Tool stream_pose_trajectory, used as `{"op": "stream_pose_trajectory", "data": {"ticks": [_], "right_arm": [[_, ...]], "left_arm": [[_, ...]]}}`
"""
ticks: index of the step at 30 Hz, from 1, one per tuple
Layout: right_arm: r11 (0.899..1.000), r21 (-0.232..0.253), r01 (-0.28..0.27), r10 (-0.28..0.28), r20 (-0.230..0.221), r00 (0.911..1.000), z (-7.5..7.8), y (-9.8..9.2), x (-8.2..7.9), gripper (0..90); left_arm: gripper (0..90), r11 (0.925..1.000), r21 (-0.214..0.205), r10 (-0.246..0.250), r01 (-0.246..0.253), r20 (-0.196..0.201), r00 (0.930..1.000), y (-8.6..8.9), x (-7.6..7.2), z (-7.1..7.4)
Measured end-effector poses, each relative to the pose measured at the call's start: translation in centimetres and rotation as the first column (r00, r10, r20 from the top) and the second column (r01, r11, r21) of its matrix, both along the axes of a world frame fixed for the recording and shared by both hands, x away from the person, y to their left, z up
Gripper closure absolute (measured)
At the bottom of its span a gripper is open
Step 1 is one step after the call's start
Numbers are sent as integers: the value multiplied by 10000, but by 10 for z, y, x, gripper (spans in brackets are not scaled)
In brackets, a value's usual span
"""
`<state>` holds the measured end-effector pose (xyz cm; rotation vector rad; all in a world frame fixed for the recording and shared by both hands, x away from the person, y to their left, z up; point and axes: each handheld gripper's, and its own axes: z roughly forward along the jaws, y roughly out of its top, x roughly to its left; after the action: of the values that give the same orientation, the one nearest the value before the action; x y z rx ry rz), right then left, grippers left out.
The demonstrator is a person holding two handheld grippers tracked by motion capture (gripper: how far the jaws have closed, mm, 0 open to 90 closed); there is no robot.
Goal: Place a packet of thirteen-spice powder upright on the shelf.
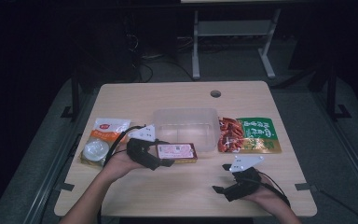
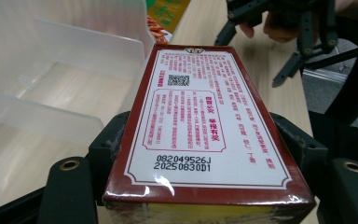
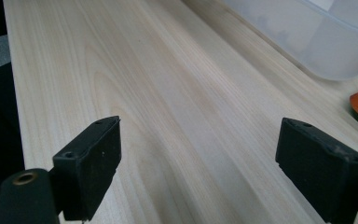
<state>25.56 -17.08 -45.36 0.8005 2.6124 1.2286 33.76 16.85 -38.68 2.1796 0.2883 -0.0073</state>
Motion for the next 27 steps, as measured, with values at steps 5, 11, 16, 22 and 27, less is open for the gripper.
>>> {"op": "stream_pose_trajectory", "data": {"ticks": [5, 11, 16, 22, 27], "right_arm": [[10000, -45, -67, 67, -2, 10000, 0, 1, -1, 137], [9999, 85, -123, 123, 51, 9999, 1, 1, -1, 137], [9997, 24, -244, 243, 168, 9996, 0, 3, -1, 137], [9996, 106, -268, 266, 225, 9994, 3, 5, -4, 137], [9995, 98, -298, 295, 212, 9993, 3, 4, -4, 137]], "left_arm": [[311, 10000, 35, 1, -1, 86, 10000, -6, 8, 6], [311, 10000, -25, 80, -79, 262, 9996, -13, 19, 13], [311, 10000, 2, 99, -99, 326, 9994, -21, 28, 16], [311, 9998, -131, 157, -153, 361, 9992, -29, 42, 21], [310, 9999, -79, 133, -130, 406, 9991, -36, 54, 23]]}}
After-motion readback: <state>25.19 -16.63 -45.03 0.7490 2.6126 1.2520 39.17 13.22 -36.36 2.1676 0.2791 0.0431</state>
